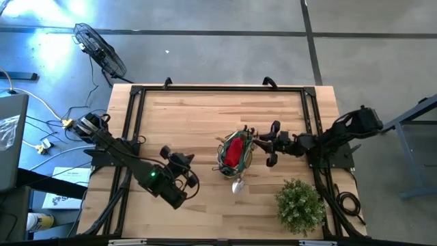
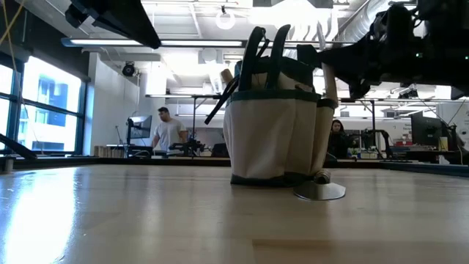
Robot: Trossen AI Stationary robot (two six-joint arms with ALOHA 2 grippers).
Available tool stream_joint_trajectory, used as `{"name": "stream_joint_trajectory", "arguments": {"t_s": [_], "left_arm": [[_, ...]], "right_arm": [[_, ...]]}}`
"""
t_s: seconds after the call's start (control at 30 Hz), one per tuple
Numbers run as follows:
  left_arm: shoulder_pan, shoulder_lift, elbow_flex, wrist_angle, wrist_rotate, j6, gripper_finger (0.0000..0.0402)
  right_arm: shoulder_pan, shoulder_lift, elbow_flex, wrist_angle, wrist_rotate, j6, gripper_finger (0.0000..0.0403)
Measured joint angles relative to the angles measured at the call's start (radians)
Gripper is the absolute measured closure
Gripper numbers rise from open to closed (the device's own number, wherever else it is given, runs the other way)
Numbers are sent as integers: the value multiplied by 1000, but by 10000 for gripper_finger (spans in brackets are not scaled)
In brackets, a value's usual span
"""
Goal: Pick & Place Garden tools in Gardening bag
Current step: Put the right brown trowel into the green gardening bag
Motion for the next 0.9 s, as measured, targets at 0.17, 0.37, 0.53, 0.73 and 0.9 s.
{"name": "stream_joint_trajectory", "arguments": {"t_s": [0.17,0.37,0.53,0.73,0.9], "left_arm": [[0,0,0,-2,-20,2,402],[-2,0,0,-1,2,2,402],[-2,0,0,-1,2,2,402],[-2,0,0,-1,2,2,402],[-2,0,0,2,2,2,402]], "right_arm": [[0,45,46,1,-25,-6,347],[0,105,65,2,-13,11,347],[0,124,65,4,3,14,347],[0,122,65,4,22,-7,347],[1,122,64,1,56,-33,347]]}}
